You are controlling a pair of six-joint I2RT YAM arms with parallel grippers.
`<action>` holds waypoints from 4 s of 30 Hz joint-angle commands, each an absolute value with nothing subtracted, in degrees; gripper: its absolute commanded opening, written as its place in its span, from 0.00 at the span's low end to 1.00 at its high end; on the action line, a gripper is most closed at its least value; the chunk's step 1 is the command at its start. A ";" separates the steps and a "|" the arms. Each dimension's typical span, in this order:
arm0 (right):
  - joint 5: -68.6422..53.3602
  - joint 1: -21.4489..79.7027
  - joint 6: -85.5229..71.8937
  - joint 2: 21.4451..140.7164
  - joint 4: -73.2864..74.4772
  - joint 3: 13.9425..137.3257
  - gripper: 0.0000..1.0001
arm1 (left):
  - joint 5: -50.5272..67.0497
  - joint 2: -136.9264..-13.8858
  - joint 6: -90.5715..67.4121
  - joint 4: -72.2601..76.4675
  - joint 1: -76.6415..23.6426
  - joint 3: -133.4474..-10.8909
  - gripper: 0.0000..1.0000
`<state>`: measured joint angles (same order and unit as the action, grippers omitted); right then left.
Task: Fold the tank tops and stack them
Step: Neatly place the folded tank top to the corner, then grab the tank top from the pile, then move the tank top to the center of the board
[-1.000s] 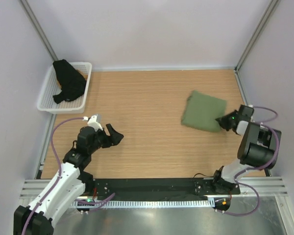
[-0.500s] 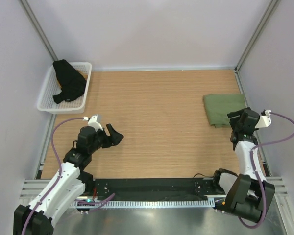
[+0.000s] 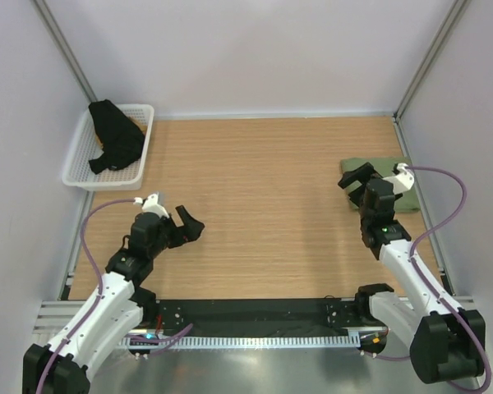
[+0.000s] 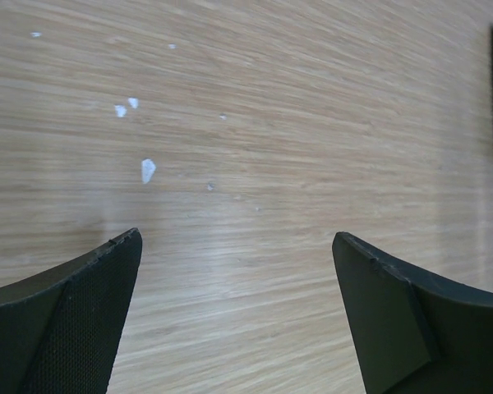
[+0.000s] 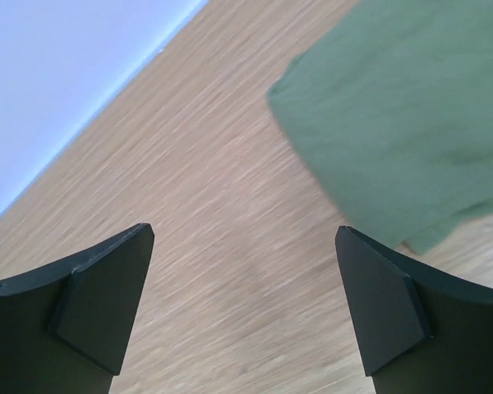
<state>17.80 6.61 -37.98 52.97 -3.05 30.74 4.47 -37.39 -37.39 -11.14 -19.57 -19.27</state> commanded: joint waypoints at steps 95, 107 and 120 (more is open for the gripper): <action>9.76 15.12 -34.28 70.40 -19.78 29.27 0.82 | 1.41 -50.46 -85.88 -3.69 14.15 -75.48 0.00; 10.11 15.03 -34.28 69.87 -19.25 29.36 0.82 | 11.77 -44.56 -85.34 -5.80 13.98 -78.15 0.00; 11.78 15.38 -33.22 71.02 -18.54 29.88 0.82 | -17.20 -55.54 -58.90 -0.26 -36.80 -69.26 0.01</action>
